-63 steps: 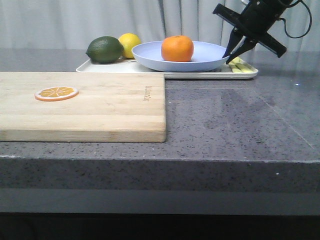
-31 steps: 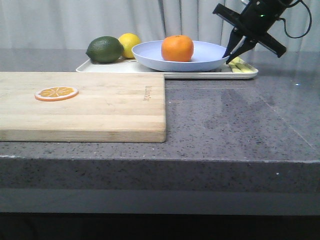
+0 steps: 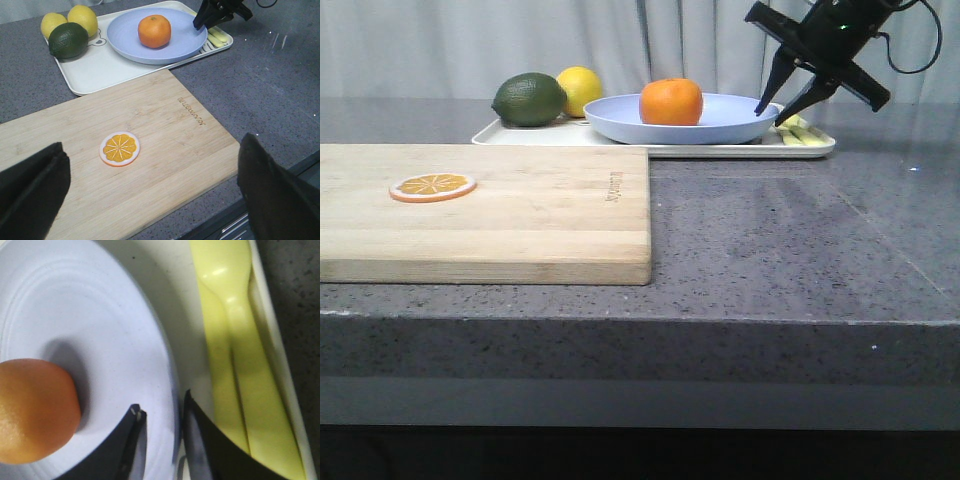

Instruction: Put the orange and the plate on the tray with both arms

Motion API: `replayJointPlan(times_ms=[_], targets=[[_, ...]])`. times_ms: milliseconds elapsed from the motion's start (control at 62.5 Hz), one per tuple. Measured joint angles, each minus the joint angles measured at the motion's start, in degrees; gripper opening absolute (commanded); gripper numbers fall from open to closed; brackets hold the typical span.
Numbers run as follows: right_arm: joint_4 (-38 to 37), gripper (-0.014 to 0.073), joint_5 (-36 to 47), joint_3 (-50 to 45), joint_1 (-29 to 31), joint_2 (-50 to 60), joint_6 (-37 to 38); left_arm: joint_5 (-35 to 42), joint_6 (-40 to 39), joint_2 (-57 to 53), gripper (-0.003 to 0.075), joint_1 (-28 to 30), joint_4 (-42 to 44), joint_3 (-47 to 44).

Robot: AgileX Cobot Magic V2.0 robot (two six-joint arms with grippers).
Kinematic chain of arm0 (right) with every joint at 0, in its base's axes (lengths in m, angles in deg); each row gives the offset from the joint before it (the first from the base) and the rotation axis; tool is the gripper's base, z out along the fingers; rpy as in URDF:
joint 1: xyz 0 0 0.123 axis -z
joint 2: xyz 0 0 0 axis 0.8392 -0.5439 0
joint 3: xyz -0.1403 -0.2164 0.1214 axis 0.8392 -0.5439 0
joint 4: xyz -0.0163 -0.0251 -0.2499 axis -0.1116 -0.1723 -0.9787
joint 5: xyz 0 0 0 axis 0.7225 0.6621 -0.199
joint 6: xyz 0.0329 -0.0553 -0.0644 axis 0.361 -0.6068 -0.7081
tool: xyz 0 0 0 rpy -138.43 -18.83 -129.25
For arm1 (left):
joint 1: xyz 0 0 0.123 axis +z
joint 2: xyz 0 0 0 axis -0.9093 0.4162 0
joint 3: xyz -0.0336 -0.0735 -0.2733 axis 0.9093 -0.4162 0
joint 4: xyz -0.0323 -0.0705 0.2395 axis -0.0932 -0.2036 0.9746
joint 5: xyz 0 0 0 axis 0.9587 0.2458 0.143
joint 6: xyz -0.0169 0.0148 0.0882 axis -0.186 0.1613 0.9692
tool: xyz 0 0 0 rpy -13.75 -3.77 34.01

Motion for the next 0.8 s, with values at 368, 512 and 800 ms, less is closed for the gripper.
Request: replayJointPlan(times_ms=[368, 512, 800], targets=[[-13.68, 0.0228, -5.57, 0.10, -2.71, 14.16, -11.66, 0.00, 0.00, 0.00, 0.0661, 0.00, 0.00, 0.00], [-19.51, 0.0228, -6.80, 0.22, -6.41, 21.20, -13.71, 0.00, 0.00, 0.00, 0.0661, 0.00, 0.00, 0.00], [-21.82, 0.0228, -6.53, -8.89, -8.56, 36.20, -17.32, 0.00, 0.00, 0.00, 0.0661, 0.00, 0.00, 0.00]])
